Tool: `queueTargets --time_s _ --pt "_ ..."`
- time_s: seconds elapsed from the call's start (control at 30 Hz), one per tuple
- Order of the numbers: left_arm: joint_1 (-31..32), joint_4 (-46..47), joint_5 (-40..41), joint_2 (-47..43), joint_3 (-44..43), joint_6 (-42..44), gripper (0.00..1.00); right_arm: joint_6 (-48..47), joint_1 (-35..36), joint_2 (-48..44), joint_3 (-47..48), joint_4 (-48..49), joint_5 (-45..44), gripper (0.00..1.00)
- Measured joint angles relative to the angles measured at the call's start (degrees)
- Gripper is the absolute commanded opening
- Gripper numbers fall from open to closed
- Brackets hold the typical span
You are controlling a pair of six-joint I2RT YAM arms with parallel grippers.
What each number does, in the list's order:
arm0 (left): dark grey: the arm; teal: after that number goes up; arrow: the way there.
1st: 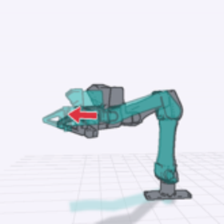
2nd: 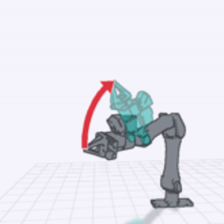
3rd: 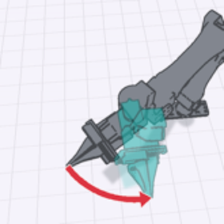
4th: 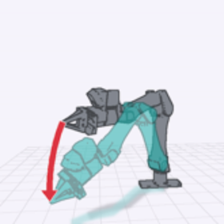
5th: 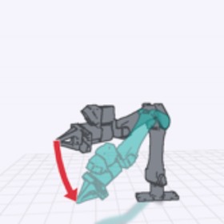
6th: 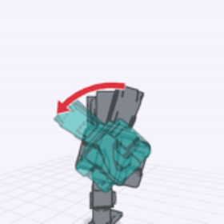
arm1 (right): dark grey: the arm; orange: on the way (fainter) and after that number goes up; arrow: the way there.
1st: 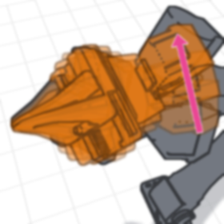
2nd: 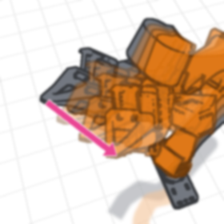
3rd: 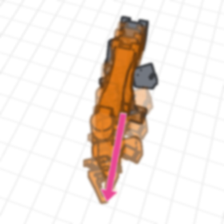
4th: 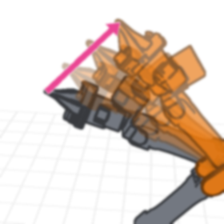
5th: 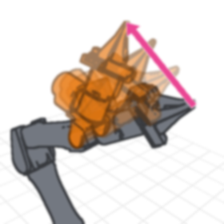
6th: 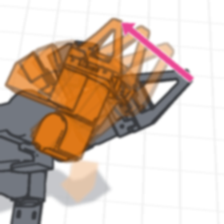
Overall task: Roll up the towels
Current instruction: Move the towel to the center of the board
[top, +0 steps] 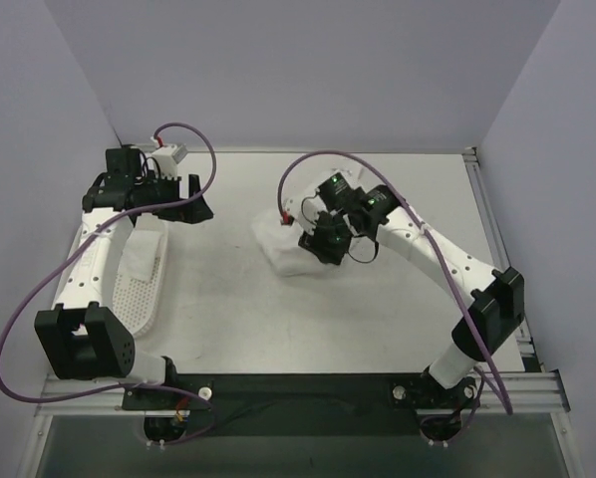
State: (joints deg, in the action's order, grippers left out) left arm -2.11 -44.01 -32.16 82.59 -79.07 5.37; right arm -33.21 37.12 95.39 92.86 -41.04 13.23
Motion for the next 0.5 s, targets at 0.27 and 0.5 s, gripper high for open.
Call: queueTargets --time_s 0.27,0.5 --pt "-1.2 -0.2 -0.7 0.1 4.5 2.8 0.91 6.7 -3.3 -6.6 -18.4 -10.3 14.9 0.86" --pt "3.8 -0.6 0.9 2.8 8.3 3.9 0.66 14.2 -16.5 0.1 -3.9 -9.6 14.6 0.71"
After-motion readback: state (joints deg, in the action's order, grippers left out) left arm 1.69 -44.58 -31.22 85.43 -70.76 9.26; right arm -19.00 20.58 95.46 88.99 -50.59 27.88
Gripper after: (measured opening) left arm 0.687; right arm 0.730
